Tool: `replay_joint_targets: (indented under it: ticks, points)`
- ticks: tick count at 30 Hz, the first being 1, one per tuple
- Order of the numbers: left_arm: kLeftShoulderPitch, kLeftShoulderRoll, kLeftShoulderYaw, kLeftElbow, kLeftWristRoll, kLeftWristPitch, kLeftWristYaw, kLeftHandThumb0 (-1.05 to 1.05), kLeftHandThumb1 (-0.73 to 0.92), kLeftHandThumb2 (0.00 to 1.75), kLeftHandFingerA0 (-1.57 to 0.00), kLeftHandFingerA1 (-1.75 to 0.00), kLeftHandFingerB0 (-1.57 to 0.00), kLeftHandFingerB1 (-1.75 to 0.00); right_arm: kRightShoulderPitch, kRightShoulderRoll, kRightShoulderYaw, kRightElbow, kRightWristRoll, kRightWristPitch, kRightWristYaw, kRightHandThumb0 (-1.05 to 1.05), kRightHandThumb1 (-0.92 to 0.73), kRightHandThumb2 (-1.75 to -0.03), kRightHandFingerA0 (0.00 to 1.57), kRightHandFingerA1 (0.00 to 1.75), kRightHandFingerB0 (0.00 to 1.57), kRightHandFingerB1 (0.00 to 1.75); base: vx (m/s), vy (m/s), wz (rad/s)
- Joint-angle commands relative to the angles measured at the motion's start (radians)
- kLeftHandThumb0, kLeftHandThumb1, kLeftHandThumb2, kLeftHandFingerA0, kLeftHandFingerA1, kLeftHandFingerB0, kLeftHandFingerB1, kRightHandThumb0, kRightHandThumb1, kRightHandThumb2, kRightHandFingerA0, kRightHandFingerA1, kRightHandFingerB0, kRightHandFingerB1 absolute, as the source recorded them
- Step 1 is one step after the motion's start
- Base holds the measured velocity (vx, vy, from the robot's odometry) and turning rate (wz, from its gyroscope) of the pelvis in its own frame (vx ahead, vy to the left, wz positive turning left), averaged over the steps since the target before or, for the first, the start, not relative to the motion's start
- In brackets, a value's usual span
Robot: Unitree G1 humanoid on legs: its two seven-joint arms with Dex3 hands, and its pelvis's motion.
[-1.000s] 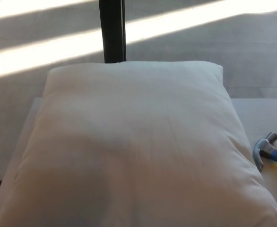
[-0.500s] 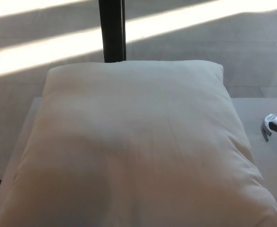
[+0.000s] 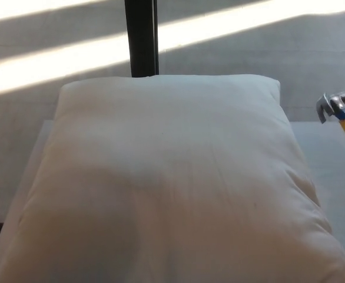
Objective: A hammer is kept on the right hand side and a pillow is kept on the left hand side on the desk infront of the robot and the robot uses its right hand to pick up the hammer and makes a downward swinging motion to hit the pillow
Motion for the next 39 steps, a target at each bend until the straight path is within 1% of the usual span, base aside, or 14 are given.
replay_joint_targets:
  ticks: [1,3,8,10,12,13,16,18,22,28,29,31,37,39]
  points:
    - [0.027,0.023,0.006,0.003,-0.002,-0.020,-0.007,-0.59,0.62,0.59,-0.71,-0.60,-0.69,-0.55,-0.234,0.059,-0.260,-0.297,0.520,0.638,0.136,-0.29,-0.68,-1.07,1.04,1.75,0.70,1.73,0.00,0.000,0.00]
    - [0.029,0.022,0.010,-0.002,-0.008,-0.016,-0.006,-0.59,0.61,0.59,-0.71,-0.62,-0.71,-0.56,-0.265,0.068,-0.274,-0.341,0.561,0.729,0.143,-0.29,-0.71,-1.08,1.07,1.75,0.72,1.75,0.00,0.000,0.00]
    - [0.038,0.022,0.006,-0.003,-0.003,-0.021,-0.008,-0.59,0.62,0.59,-0.72,-0.61,-0.68,-0.54,-0.319,0.068,-0.267,-0.405,0.634,0.858,0.204,-0.29,-0.74,-1.06,1.08,1.75,0.71,1.73,0.00,0.000,0.00]
    - [0.037,0.023,0.007,-0.002,-0.004,-0.022,-0.008,-0.60,0.61,0.59,-0.73,-0.62,-0.67,-0.53,-0.384,0.073,-0.285,-0.406,0.692,0.947,0.233,-0.33,-0.67,-1.12,1.06,1.75,0.74,1.75,0.00,0.000,0.00]
    - [0.038,0.026,0.004,-0.002,-0.001,-0.023,-0.009,-0.60,0.61,0.59,-0.73,-0.62,-0.67,-0.53,-0.406,0.084,-0.300,-0.413,0.715,0.974,0.233,-0.33,-0.67,-1.12,1.06,1.75,0.74,1.75,0.00,0.000,0.00]
    - [0.040,0.027,0.001,-0.004,0.002,-0.028,-0.010,-0.61,0.63,0.59,-0.70,-0.61,-0.65,-0.54,-0.419,0.089,-0.305,-0.418,0.717,0.992,0.230,-0.33,-0.68,-1.02,1.04,1.75,0.72,1.74,0.00,0.000,0.00]
    - [0.040,0.027,0.007,-0.001,-0.003,-0.029,-0.012,-0.58,0.62,0.59,-0.70,-0.60,-0.69,-0.56,-0.475,0.096,-0.311,-0.412,0.739,1.065,0.251,-0.34,-0.70,-1.04,1.04,1.75,0.72,1.75,0.00,0.000,0.00]
    - [0.039,0.026,0.012,0.004,-0.007,-0.029,-0.014,-0.60,0.60,0.58,-0.73,-0.61,-0.74,-0.57,-0.506,0.092,-0.289,-0.413,0.736,1.091,0.276,-0.36,-0.69,-1.02,1.03,1.75,0.74,1.75,0.00,0.000,0.00]
    - [0.041,0.027,0.005,0.010,0.002,-0.030,-0.005,-0.60,0.62,0.59,-0.72,-0.57,-0.70,-0.54,-0.548,0.114,-0.301,-0.413,0.728,1.123,0.257,-0.36,-0.68,-1.01,1.03,1.75,0.76,1.75,0.00,0.000,0.00]
    - [0.044,0.024,0.012,-0.003,-0.010,-0.022,-0.012,-0.60,0.61,0.58,-0.71,-0.60,-0.68,-0.55,-0.610,0.123,-0.308,-0.426,0.752,1.173,0.279,-0.36,-0.67,-1.01,1.01,1.75,0.69,1.75,0.00,0.000,0.00]
    - [0.041,0.027,0.006,0.009,0.000,-0.021,-0.007,-0.60,0.61,0.58,-0.69,-0.54,-0.67,-0.52,-0.641,0.131,-0.326,-0.434,0.769,1.178,0.268,-0.38,-0.71,-0.93,0.96,1.75,0.70,1.67,0.00,0.000,0.00]
    - [0.045,0.027,0.009,0.013,-0.002,-0.019,-0.003,-0.59,0.61,0.59,-0.72,-0.58,-0.72,-0.54,-0.642,0.134,-0.308,-0.454,0.792,1.145,0.287,-0.35,-0.61,-1.13,0.94,1.75,0.71,1.68,0.00,0.000,0.00]
    - [0.075,0.030,-0.002,0.009,0.010,-0.027,-0.012,-0.60,0.64,0.59,-0.69,-0.57,-0.66,-0.54,-0.650,0.147,-0.296,-0.496,0.779,1.182,0.296,-0.35,-0.60,-1.15,0.99,1.75,0.67,1.66,0.00,0.000,0.00]
    - [0.096,0.028,0.008,0.009,-0.001,-0.022,-0.009,-0.59,0.62,0.59,-0.70,-0.57,-0.69,-0.53,-0.643,0.160,-0.295,-0.517,0.776,1.212,0.292,-0.35,-0.61,-1.08,0.98,1.75,0.71,1.59,0.00,0.000,0.00]
